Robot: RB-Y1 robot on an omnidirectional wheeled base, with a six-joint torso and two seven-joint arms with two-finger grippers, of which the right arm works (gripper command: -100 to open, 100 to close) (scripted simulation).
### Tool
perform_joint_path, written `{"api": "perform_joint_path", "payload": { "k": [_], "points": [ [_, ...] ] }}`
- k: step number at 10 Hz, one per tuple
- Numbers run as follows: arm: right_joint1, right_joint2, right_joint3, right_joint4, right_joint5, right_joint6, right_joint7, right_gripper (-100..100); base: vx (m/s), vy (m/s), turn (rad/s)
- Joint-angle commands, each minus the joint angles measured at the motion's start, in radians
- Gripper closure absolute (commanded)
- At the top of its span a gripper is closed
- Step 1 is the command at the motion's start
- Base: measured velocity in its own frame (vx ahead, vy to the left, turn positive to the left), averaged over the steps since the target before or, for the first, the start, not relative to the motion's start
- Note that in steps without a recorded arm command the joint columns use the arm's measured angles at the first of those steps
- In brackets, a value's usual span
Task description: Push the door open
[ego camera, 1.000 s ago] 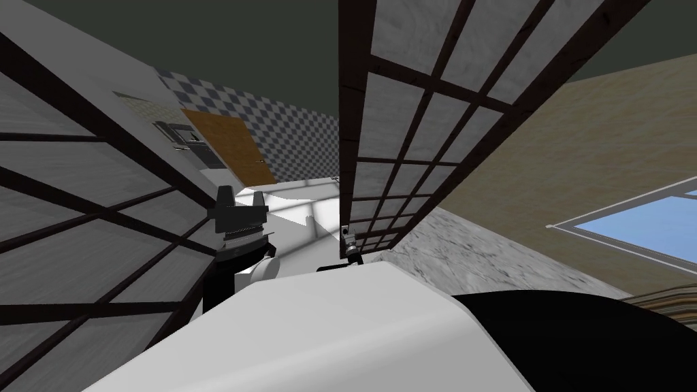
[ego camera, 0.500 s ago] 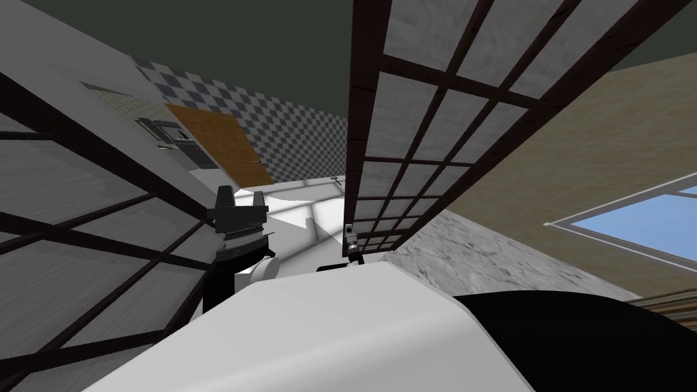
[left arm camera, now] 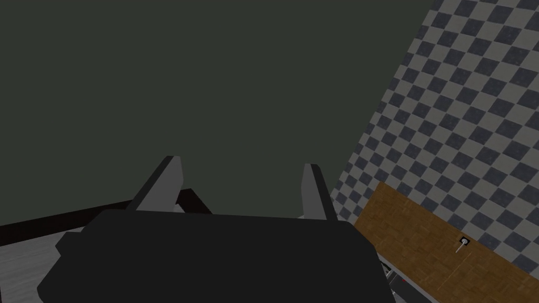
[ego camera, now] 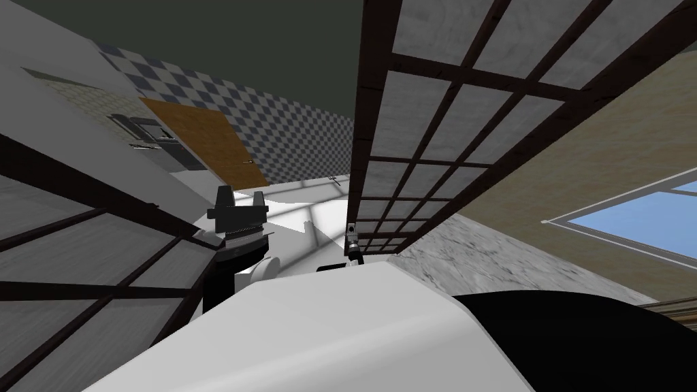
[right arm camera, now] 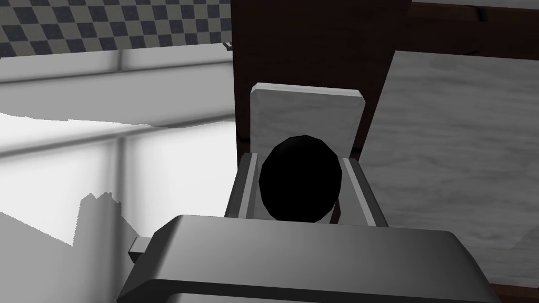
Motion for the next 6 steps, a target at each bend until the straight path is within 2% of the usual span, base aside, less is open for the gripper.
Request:
{"api": "perform_joint_path", "payload": {
  "k": [1,2,3,6],
  "points": [
    [-0.004,0.006,-0.022,-0.001,-0.007,-0.01,0.002,100,0.16,0.087,-0.049],
    [0.002,0.003,-0.012,-0.004,-0.004,-0.001,0.004,100,0.074,0.032,-0.019],
    [-0.002,-0.017,-0.03,-0.005,-0.015,-0.008,0.008,100,0.124,0.06,-0.038],
    [-0.005,-0.035,-0.057,-0.002,-0.032,-0.017,0.014,100,0.171,0.065,-0.052]
  ]
}}
